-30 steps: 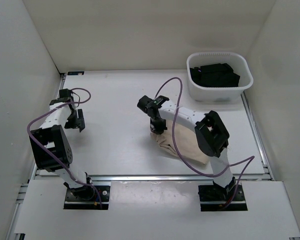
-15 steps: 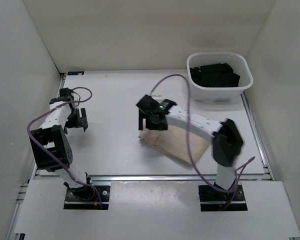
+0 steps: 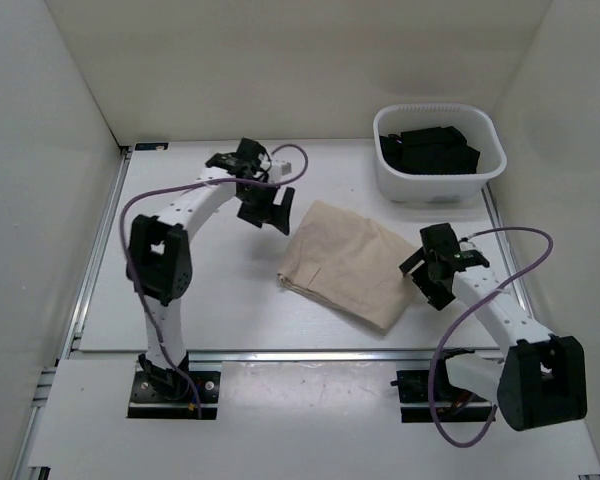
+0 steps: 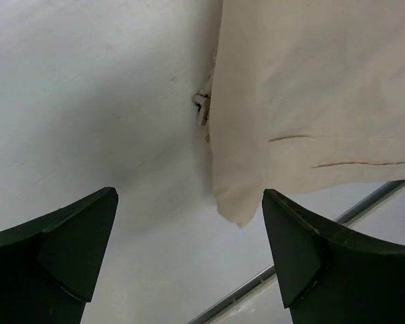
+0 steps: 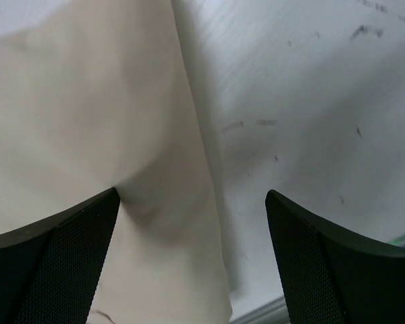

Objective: Fold and stack the trousers
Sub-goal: Fold the trousers

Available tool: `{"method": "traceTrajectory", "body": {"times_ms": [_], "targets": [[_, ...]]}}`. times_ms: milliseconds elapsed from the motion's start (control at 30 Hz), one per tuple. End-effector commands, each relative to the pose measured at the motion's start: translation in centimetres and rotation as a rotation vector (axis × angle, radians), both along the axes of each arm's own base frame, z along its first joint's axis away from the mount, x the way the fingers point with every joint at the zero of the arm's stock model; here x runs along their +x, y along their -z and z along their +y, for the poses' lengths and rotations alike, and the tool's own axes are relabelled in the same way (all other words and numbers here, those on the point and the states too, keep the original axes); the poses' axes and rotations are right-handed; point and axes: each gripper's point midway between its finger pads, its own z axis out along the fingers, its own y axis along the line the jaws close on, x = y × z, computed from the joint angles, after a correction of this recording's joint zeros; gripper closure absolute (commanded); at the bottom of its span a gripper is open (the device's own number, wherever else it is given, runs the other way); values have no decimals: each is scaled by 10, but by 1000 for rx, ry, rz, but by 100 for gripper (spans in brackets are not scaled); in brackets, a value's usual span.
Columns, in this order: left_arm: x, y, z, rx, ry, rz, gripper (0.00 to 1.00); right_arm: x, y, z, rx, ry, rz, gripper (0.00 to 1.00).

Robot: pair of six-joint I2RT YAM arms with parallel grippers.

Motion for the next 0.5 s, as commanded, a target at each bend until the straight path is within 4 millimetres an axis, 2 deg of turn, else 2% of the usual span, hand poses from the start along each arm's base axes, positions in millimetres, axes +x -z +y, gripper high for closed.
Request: {"method": "traceTrajectory", "body": {"times_ms": [0,33,67,100,167,200,233,267,300,333,367,400,467], "targets": [[0,21,-12,-33,26,90,0,40,-6,-4,77,-2,-99,7],[-1,35,-17,-22,37,119,0,41,0,-10,65,-4,-99,7],[-7,38,-25,-35,58,138,0,52,1,-16,76,18,-136,7],[-6,37,-28,-47,63,133,0,53,11,-18,88,21,-115,7],[-20,50,-37,-55,94,177,2,56,24,-16,159,-4,-85,14],[-29,57,-38,-70,103,212,9,60,37,-11,175,-34,-56,19],[-34,57,-38,-77,105,225,13,64,39,-8,174,-81,-48,30],[-38,55,-36,-77,106,224,16,73,36,-6,177,-109,-52,37],[-43,60,-31,-59,100,229,17,78,43,0,181,-150,-30,41],[-46,61,-26,-41,93,225,20,85,42,7,191,-190,-39,46],[-46,51,-24,-40,90,188,22,89,42,14,186,-247,-36,54],[-56,54,-17,-24,86,201,22,101,39,21,195,-279,-51,59],[-64,46,-10,-37,76,199,22,118,32,40,227,-373,-100,68]]}}
